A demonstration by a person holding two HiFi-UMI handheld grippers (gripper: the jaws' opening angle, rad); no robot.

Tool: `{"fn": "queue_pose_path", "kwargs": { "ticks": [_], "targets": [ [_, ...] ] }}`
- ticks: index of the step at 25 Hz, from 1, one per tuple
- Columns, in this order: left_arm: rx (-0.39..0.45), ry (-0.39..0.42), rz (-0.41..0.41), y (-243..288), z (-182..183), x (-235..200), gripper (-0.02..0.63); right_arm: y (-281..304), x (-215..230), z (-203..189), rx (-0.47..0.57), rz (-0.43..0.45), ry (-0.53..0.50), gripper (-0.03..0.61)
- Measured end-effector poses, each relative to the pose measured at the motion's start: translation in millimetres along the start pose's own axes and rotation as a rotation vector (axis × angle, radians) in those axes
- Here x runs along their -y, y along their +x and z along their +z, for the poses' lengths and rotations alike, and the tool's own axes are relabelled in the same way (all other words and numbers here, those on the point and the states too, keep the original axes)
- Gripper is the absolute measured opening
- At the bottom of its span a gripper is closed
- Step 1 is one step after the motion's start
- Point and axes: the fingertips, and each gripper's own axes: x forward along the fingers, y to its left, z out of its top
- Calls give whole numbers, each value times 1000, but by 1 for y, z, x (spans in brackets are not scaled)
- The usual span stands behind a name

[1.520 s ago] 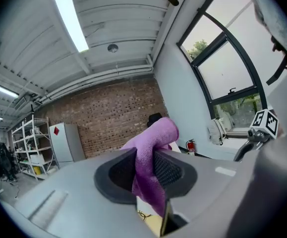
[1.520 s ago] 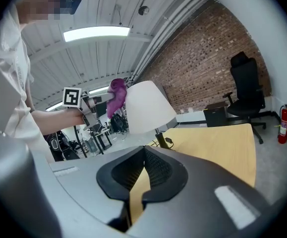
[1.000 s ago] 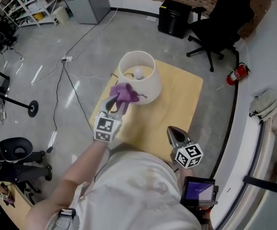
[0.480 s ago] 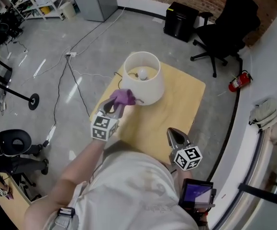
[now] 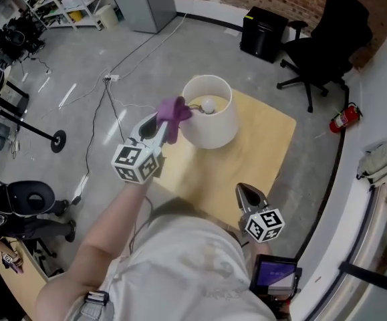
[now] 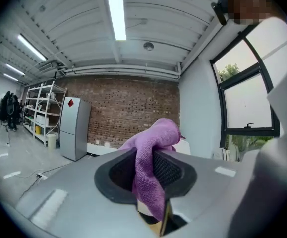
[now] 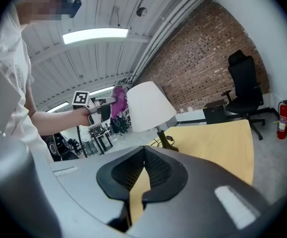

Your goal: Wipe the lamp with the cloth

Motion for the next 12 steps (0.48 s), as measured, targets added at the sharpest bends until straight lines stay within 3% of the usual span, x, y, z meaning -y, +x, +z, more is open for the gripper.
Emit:
{"fn": "queue_pose_path", "kwargs": {
  "ticks": [12],
  "targets": [
    [-137, -64, -20, 27, -63, -3, 83, -26, 8, -5, 25, -95, 27, 14]
  ]
}}
